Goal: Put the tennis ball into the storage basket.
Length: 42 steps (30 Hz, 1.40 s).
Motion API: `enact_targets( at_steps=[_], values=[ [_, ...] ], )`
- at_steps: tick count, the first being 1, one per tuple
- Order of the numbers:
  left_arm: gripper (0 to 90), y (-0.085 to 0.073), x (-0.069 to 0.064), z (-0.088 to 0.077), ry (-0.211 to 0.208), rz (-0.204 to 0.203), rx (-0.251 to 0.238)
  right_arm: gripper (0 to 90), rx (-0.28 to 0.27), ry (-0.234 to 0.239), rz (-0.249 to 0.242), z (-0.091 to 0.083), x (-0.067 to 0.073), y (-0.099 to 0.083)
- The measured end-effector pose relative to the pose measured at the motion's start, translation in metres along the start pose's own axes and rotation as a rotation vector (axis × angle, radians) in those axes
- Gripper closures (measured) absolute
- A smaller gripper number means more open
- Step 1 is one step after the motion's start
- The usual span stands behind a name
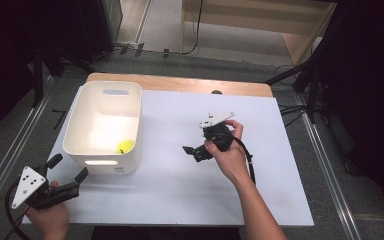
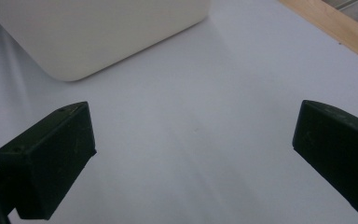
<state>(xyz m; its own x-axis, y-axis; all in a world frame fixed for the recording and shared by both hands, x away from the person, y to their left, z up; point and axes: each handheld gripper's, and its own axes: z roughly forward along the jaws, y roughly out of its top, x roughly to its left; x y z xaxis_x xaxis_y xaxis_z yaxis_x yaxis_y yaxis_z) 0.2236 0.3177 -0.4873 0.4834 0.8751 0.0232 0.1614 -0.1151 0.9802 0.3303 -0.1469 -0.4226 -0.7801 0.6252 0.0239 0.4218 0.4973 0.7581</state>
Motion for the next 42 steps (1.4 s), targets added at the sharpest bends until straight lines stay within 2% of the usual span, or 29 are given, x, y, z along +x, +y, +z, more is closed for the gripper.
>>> enact_targets(
  at_steps=[20, 42],
  values=[
    [7.8, 0.0, -0.001, 0.0, 0.004, 0.002, 0.003, 0.0, -0.046, -0.061, 0.094, -0.031, -0.016, -0.054],
    [7.8, 0.0, -0.002, 0.0, 0.004, 0.007, 0.003, 0.0, -0.118, -0.113, 0.155, -0.062, -0.023, -0.107]
  ],
)
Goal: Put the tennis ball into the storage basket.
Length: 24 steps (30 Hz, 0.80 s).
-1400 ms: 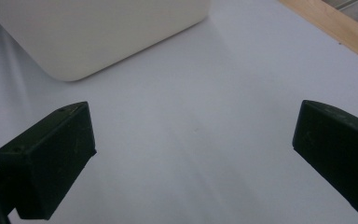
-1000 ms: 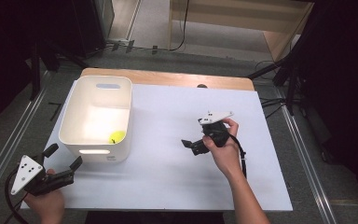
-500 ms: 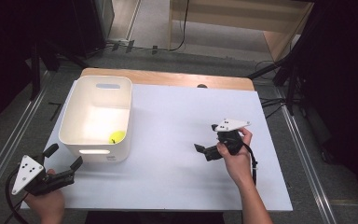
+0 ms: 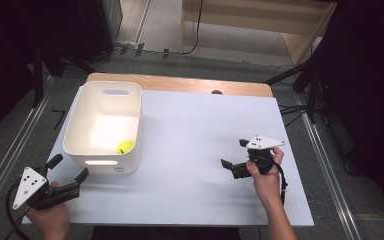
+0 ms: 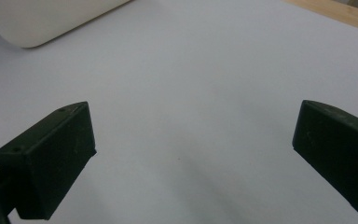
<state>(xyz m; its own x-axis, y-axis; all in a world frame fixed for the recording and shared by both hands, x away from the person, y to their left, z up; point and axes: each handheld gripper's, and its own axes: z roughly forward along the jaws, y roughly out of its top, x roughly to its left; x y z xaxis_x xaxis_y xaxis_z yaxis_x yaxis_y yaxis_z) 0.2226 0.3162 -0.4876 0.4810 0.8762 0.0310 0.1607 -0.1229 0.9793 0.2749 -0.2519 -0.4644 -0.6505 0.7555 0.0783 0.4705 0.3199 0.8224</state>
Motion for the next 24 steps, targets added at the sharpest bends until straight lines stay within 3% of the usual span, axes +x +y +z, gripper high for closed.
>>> enact_targets(
  at_steps=[24],
  values=[
    [7.8, 0.0, 0.0, 0.001, 0.001, 0.004, 0.004, 0.0, -0.041, -0.06, 0.091, -0.039, -0.025, -0.052]
  ],
)
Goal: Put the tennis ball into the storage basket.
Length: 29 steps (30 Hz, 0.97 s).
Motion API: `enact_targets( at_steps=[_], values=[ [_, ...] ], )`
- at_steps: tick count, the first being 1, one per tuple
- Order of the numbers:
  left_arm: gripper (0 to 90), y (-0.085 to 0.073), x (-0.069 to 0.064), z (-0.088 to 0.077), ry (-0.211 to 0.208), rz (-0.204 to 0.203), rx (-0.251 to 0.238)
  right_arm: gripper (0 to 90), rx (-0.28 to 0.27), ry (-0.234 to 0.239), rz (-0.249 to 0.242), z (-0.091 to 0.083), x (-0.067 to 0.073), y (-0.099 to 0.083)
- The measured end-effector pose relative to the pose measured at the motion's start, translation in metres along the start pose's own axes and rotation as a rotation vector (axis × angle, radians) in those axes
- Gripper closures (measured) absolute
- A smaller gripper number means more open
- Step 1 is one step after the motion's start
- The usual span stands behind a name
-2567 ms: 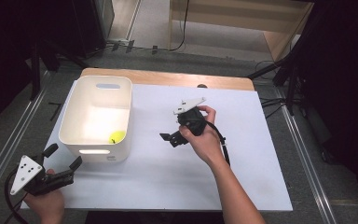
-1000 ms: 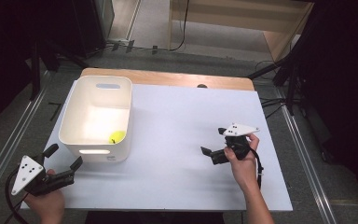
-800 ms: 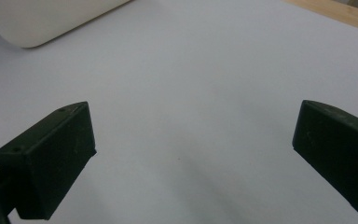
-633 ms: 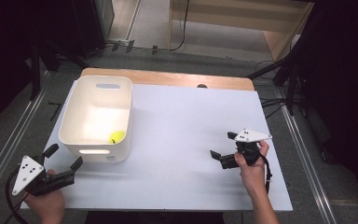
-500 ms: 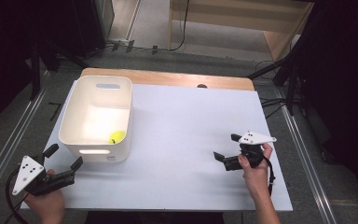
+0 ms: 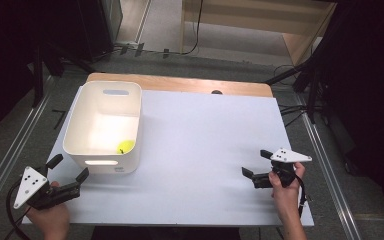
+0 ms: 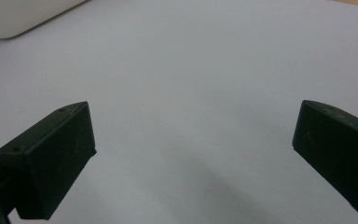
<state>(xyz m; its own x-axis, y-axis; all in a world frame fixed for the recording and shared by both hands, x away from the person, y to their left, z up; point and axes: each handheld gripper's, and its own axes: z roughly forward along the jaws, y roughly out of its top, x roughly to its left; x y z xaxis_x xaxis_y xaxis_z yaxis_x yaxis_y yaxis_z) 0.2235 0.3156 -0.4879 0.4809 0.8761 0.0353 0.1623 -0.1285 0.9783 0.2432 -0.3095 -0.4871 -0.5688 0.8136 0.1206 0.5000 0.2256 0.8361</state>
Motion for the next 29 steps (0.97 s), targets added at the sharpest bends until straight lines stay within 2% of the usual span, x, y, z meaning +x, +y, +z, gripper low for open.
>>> enact_targets(
  at_steps=[13, 23, 29],
  values=[
    [7.8, 0.0, 0.0, 0.0, -0.001, 0.001, 0.004, 0.0, -0.028, -0.04, 0.045, -0.022, -0.014, -0.022],
    [7.8, 0.0, 0.001, 0.0, 0.0, -0.001, 0.005, 0.0, -0.082, -0.079, 0.11, -0.041, -0.025, -0.044],
    [7.8, 0.0, 0.001, 0.0, 0.001, -0.004, 0.006, 0.0, -0.09, -0.101, 0.136, -0.045, -0.028, -0.052]
  ],
)
